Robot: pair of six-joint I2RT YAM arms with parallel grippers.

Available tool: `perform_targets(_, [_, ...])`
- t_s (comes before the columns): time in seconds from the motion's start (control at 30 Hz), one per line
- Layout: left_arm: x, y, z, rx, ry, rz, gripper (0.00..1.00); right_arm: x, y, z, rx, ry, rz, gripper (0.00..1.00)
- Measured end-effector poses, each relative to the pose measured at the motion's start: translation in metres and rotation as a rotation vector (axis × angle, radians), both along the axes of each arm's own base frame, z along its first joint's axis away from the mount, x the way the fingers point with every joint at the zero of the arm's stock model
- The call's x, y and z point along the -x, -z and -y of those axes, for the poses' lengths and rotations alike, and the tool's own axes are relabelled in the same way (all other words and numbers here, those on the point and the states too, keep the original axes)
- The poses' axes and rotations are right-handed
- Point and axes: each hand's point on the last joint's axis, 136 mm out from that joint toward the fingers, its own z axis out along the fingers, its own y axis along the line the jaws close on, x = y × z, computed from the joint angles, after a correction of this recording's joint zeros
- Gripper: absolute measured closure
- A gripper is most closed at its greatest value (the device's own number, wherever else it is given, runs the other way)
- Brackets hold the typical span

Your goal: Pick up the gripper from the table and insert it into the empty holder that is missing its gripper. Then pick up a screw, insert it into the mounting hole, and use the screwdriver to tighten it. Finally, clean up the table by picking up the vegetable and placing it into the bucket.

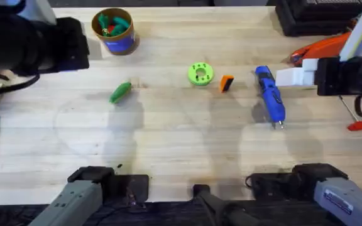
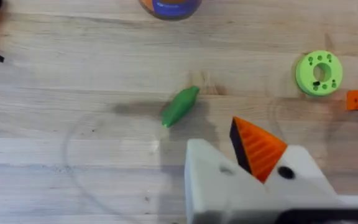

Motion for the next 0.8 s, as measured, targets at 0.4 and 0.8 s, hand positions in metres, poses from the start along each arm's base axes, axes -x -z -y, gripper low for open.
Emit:
perform_targets(0.4, [0.0058,-0.0056,-0.0001,0.0,0.0,0.022,0.989,0.0,0.0,0.0,0.0,0.0,0.0,0.01])
perform_targets(0.8, [0.0057,-0.0056,-0.0001,0.001,0.0,0.022,0.017,0.0,0.0,0.0,0.0,0.0,0.0,0.01])
